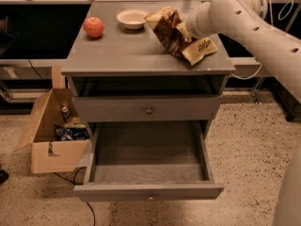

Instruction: Pick brown chip bag from middle drawer and place on counter

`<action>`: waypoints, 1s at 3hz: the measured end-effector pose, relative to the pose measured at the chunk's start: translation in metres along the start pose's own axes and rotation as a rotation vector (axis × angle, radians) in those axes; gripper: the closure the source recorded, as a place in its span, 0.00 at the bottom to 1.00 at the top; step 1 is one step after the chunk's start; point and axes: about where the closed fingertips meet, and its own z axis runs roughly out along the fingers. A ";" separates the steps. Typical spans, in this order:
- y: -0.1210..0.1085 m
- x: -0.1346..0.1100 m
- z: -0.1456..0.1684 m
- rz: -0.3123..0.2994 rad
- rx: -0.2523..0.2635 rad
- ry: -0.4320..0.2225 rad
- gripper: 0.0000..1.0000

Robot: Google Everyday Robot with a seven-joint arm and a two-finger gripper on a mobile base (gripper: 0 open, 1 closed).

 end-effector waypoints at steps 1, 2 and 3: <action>-0.005 -0.008 -0.005 0.008 0.001 -0.038 0.11; -0.018 -0.021 -0.032 0.014 0.040 -0.101 0.00; -0.041 -0.029 -0.083 0.059 0.130 -0.187 0.00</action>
Offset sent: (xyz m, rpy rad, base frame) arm -0.0358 -0.0251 0.0868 0.1173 -0.1893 0.0187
